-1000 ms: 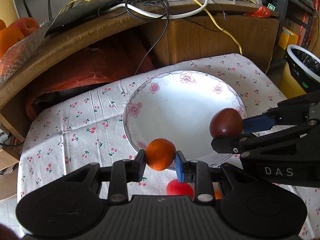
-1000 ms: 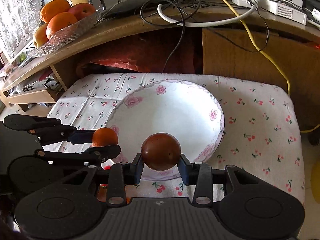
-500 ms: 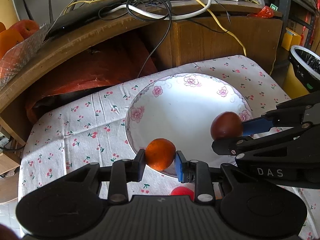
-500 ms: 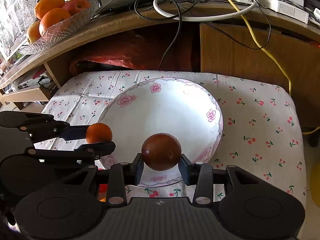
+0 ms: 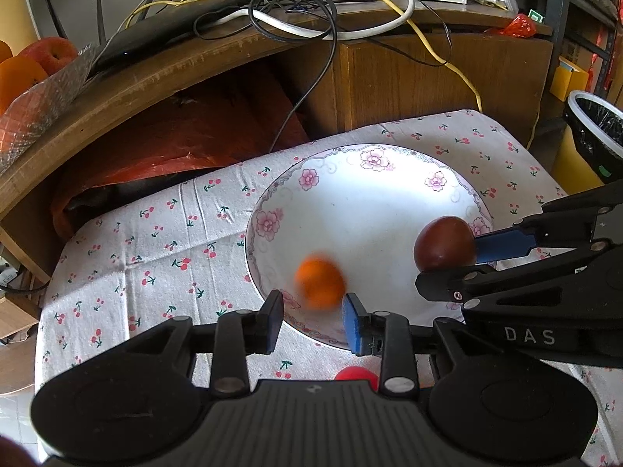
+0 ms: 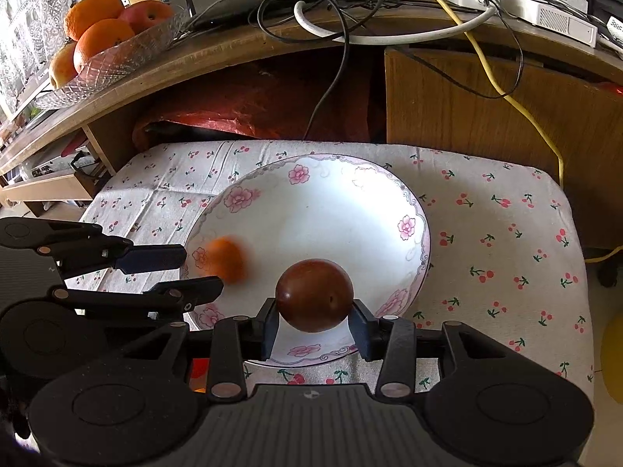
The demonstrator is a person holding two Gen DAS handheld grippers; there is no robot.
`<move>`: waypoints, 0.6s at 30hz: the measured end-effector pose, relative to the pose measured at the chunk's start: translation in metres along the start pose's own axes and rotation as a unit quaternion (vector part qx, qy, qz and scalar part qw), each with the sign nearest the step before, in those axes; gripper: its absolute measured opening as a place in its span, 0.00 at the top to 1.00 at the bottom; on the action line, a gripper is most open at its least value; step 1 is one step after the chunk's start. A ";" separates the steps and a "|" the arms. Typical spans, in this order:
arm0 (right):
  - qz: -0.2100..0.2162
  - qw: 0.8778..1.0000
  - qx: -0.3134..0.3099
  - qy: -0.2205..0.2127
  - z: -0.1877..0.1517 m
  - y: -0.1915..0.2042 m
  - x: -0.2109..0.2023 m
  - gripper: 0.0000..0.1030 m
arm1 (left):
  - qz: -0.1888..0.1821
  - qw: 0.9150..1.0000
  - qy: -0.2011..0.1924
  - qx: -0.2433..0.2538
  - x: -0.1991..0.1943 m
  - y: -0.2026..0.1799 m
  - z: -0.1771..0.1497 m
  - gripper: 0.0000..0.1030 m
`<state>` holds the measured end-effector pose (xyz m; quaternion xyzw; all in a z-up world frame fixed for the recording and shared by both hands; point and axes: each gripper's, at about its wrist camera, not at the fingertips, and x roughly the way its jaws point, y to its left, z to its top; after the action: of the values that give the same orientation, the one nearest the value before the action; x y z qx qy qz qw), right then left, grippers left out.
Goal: Organize fruits
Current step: 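Open both grippers to drop the tomato and tangerine into the bowl, then withdraw both grippers from the bowl back toward the remaining fruits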
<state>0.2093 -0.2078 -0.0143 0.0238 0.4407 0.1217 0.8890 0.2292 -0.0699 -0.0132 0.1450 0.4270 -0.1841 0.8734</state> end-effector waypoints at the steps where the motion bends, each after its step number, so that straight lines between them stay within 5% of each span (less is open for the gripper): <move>1: -0.001 1.000 0.000 0.000 0.000 0.000 0.000 0.64 | 0.000 1.000 0.000 0.000 0.000 0.000 0.000 0.60; 18: -0.004 1.000 0.002 -0.012 0.001 -0.001 -0.006 0.60 | -0.002 1.000 -0.006 -0.008 -0.005 0.002 0.000 0.58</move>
<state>0.2067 -0.2102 -0.0088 0.0249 0.4304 0.1166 0.8947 0.2270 -0.0670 -0.0087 0.1358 0.4233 -0.1835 0.8768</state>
